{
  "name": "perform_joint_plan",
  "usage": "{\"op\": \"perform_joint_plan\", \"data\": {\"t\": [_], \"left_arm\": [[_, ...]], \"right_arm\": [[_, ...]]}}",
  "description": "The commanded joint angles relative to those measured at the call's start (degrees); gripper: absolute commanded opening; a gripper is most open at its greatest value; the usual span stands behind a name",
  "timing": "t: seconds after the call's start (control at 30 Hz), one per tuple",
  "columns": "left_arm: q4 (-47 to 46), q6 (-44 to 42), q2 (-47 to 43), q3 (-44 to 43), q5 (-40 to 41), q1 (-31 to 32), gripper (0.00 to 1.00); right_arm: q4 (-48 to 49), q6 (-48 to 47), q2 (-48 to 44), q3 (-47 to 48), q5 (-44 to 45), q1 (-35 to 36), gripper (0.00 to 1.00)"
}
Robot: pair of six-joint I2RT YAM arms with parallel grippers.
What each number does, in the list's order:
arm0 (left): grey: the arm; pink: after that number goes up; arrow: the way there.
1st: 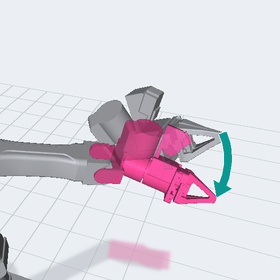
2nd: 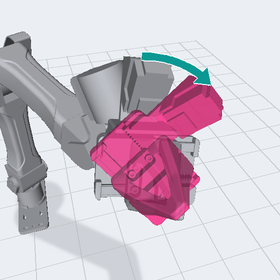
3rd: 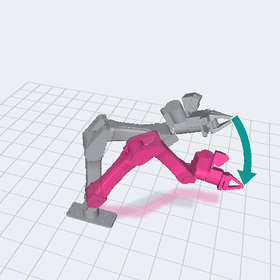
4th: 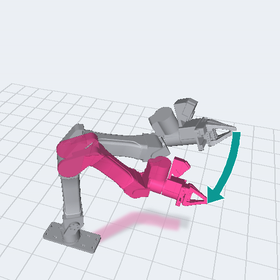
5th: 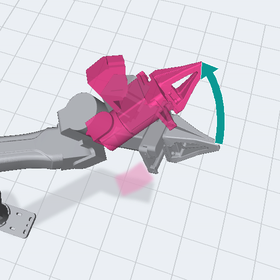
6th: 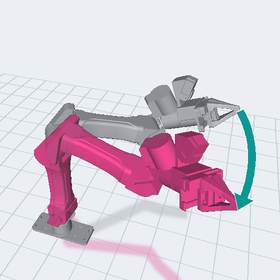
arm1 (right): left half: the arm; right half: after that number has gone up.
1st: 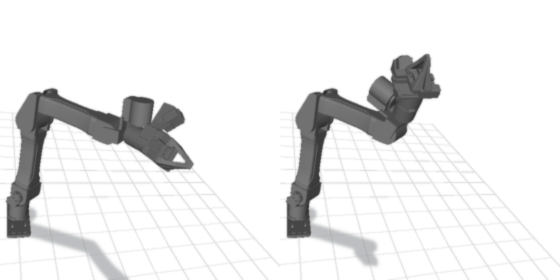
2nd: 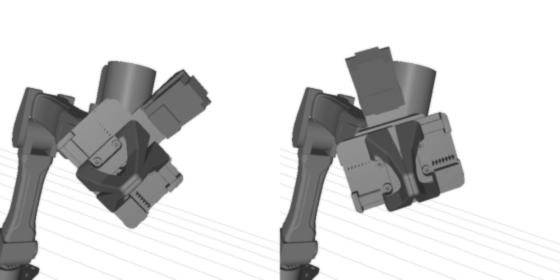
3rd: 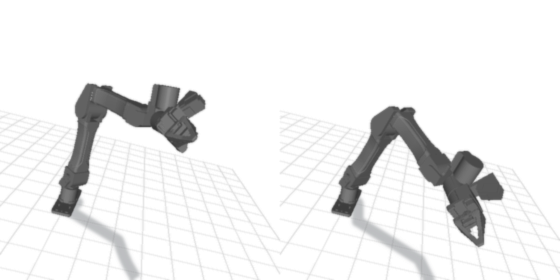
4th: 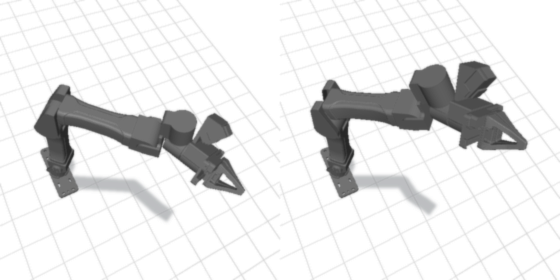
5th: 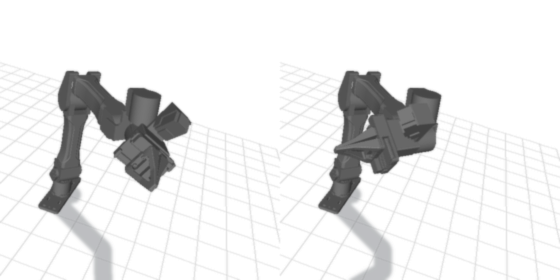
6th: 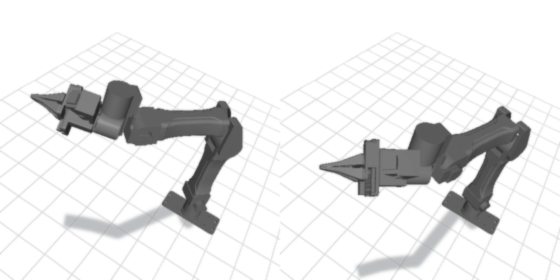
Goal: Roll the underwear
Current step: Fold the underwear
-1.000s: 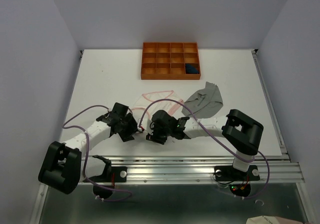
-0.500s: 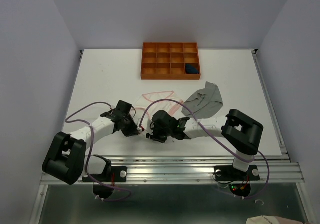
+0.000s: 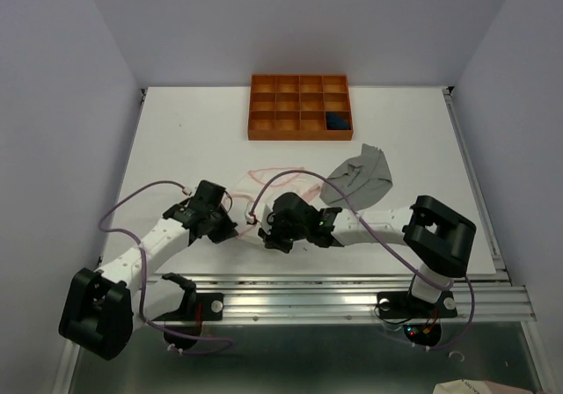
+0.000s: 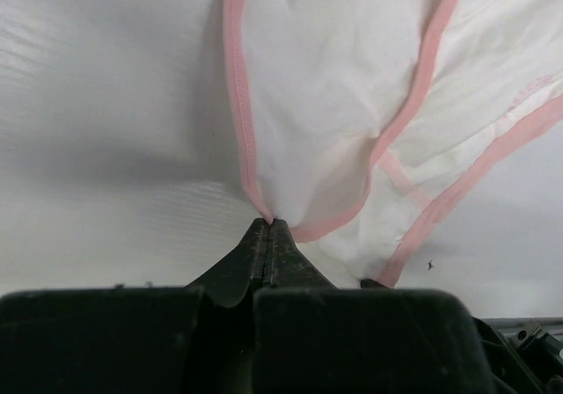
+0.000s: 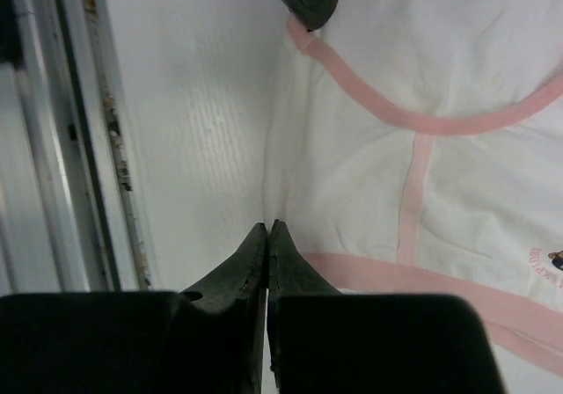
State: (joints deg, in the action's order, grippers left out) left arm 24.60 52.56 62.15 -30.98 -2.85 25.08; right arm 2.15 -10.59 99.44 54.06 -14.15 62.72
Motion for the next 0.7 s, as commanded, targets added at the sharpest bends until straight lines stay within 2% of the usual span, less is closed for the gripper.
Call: {"op": "perform_joint_plan", "data": {"t": [0.0, 0.07, 0.27, 0.4, 0.67], "left_arm": [[5.4, 1.7, -4.0, -0.8, 2.2, 0.3, 0.0], [7.7, 1.9, -5.5, -1.8, 2.2, 0.3, 0.0], [14.8, 2.8, -9.1, -6.6, 5.6, 0.3, 0.0], [14.7, 2.6, -10.4, -9.8, 6.2, 0.4, 0.0], [8.8, -1.0, -6.2, -14.5, 5.0, 1.8, 0.0]], "right_arm": [[4.6, 5.3, -4.8, -1.4, -8.7, 0.5, 0.01], [5.1, 7.2, -5.9, -2.1, -11.4, 0.5, 0.01], [6.3, 13.5, -9.8, -2.1, -11.5, 0.5, 0.01], [6.8, 17.3, -11.2, -2.2, -7.8, 0.5, 0.01], [7.5, 24.1, -10.9, -3.3, 1.7, 0.5, 0.01]]}}
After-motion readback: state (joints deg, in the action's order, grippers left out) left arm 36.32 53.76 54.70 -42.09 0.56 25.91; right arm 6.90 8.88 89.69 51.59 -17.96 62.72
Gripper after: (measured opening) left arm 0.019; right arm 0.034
